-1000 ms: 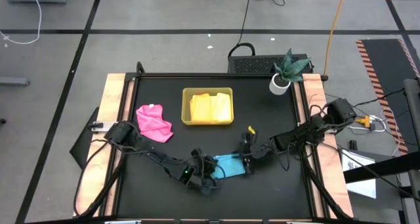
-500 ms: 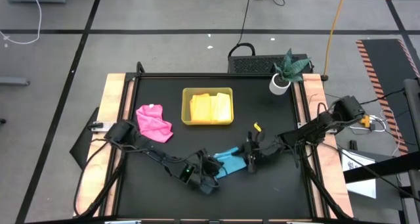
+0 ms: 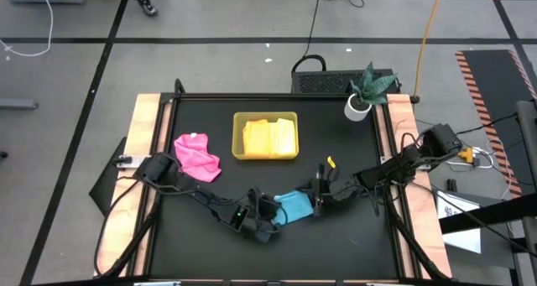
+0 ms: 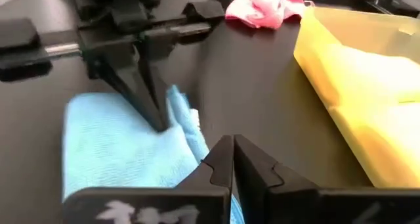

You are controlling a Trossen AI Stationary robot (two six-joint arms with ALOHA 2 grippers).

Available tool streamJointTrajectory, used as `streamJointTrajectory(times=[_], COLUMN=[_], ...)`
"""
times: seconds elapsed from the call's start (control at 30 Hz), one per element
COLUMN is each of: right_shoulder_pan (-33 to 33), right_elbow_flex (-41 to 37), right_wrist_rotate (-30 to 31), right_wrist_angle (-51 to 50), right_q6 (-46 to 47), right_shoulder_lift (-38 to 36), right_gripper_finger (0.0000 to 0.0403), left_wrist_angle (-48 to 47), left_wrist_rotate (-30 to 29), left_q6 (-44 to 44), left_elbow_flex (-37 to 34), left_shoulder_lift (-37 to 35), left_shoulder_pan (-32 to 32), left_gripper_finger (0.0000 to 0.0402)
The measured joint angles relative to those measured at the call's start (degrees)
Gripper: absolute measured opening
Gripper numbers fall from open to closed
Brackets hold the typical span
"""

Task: Fold microfiber towels
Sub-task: Fold the blue microfiber cloth

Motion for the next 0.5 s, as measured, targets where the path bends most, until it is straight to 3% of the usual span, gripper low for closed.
streamJointTrajectory(times=[0.3, 0.4, 0.5], right_shoulder_pan=[0.1, 0.6, 0.6], right_elbow_flex=[0.0, 0.1, 0.3], right_wrist_rotate=[-0.3, -0.7, -5.9], right_wrist_angle=[-0.4, 0.4, 0.7], right_q6=[-1.6, -1.6, -1.0], right_shoulder_lift=[-1.0, -2.4, -2.8], right_gripper_finger=[0.0004, 0.0012, 0.0034], left_wrist_angle=[4.2, 0.2, -7.2], left_wrist_rotate=[-2.6, -4.7, -4.9], left_q6=[4.1, 2.9, -1.2], left_elbow_flex=[0.1, 0.2, 0.1], left_shoulder_lift=[-3.9, -5.4, -5.8], left_shoulder_pan=[-2.4, -2.7, -2.0], left_gripper_finger=[0.0018, 0.0012, 0.0003])
